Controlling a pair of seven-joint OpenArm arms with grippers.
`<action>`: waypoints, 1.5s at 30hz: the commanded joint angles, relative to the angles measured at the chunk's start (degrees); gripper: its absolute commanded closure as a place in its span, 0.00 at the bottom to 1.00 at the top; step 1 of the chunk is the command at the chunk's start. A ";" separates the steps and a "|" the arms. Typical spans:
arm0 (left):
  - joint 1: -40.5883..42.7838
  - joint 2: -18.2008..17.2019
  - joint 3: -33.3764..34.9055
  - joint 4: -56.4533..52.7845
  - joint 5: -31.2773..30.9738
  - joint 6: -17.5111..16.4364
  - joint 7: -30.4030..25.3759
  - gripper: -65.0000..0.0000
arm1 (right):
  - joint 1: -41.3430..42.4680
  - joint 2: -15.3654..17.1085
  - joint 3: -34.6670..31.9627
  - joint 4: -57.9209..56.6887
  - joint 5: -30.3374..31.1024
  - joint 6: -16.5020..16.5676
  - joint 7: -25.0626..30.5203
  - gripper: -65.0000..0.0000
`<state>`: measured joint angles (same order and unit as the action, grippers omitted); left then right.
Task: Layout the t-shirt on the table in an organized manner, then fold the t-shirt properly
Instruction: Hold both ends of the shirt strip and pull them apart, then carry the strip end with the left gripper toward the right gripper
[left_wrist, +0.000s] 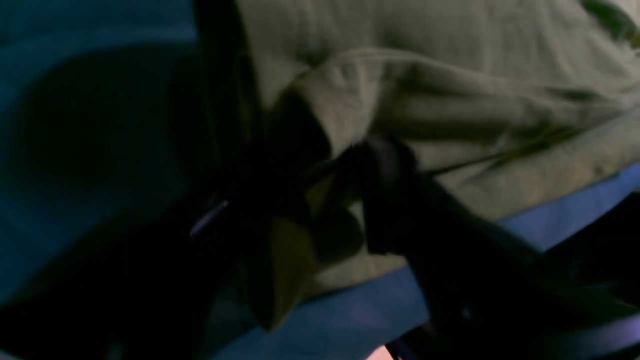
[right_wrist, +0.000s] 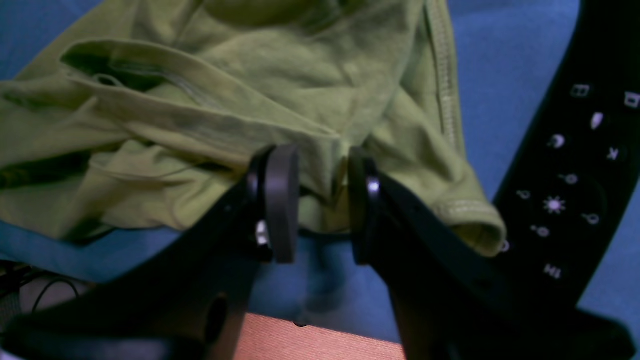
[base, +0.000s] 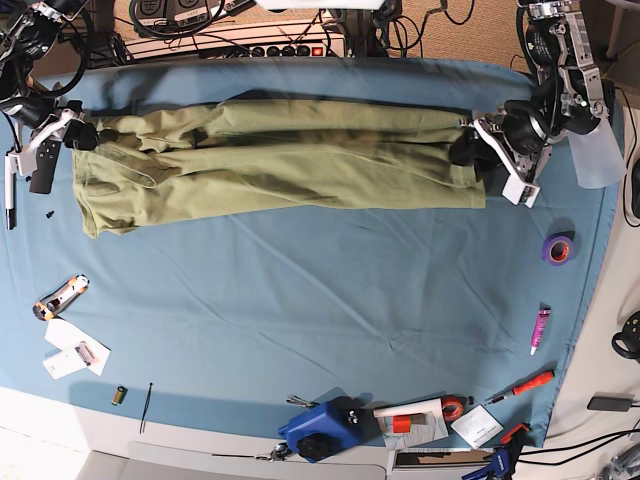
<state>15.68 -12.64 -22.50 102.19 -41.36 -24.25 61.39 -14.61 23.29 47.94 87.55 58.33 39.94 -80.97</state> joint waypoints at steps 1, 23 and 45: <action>0.50 -0.37 -0.04 0.61 1.03 0.28 0.28 0.45 | 0.20 1.31 0.39 0.96 0.76 0.06 0.97 0.73; -1.27 -0.39 3.13 0.96 1.79 4.33 3.78 1.00 | 0.35 1.33 0.39 0.96 1.92 0.06 0.97 0.73; 6.99 -2.08 0.07 21.92 -13.29 -6.82 3.87 1.00 | 5.95 1.31 0.39 0.96 8.72 0.06 0.97 0.73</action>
<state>23.00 -14.41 -22.06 123.11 -52.97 -31.07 66.67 -9.08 23.29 47.94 87.55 65.95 39.92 -81.01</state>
